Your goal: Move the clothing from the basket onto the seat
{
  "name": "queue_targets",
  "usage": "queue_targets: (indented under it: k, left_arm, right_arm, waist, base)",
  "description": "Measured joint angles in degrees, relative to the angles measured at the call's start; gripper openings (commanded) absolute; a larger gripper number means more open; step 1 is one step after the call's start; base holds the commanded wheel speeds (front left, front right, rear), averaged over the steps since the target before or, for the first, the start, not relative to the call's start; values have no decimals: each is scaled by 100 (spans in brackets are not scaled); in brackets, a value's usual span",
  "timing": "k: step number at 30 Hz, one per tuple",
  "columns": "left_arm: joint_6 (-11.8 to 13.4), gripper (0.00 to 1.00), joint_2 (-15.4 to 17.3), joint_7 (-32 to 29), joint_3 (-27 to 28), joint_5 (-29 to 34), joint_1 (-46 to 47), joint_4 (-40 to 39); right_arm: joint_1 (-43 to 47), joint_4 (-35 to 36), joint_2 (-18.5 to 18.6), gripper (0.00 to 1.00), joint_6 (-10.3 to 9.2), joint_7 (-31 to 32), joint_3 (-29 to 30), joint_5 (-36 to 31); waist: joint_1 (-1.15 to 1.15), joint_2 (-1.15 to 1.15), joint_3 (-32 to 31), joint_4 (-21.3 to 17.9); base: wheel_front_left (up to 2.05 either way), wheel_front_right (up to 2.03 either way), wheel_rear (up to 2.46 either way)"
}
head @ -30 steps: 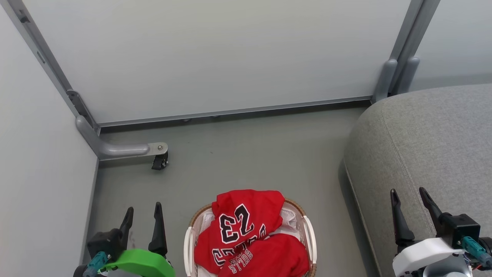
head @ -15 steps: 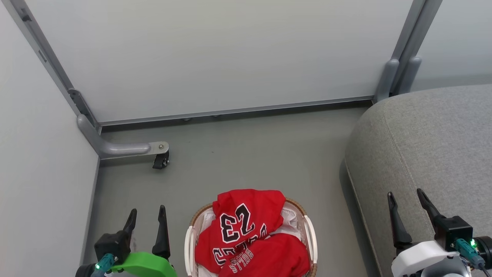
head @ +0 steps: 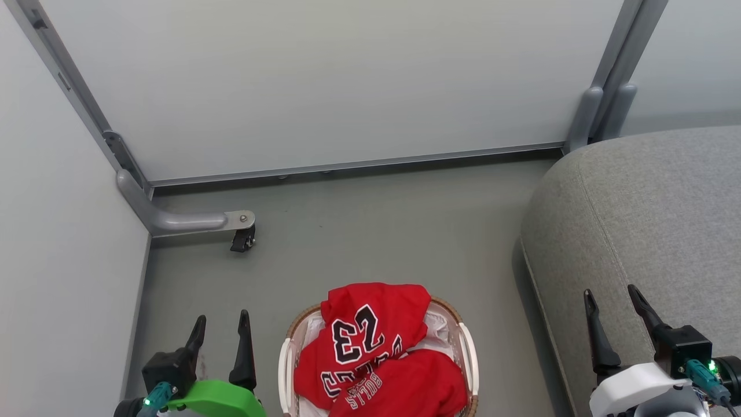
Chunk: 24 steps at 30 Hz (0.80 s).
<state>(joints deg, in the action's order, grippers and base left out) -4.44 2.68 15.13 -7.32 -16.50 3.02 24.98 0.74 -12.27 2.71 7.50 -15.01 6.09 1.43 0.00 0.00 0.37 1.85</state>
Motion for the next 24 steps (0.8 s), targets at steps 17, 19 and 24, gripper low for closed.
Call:
queue_targets:
  k: [17,19,24]
  left_arm:
    - [-16,100,2,3,-235,192,570,298]
    - [-38,100,2,3,-320,193,770,492]
    - [-67,100,2,3,-525,201,1442,1053]
  right_arm:
    - [-310,227,0,100,0,-1,-183,-5]
    - [-424,286,2,100,0,-7,-205,-43]
    - [-795,385,4,100,1,-8,-308,24]
  waist:
    - [0,0,516,-128]
    - [0,0,670,-172]
    - [0,0,1162,-311]
  base:
    - [0,0,0]
    - [0,0,0]
    - [0,0,0]
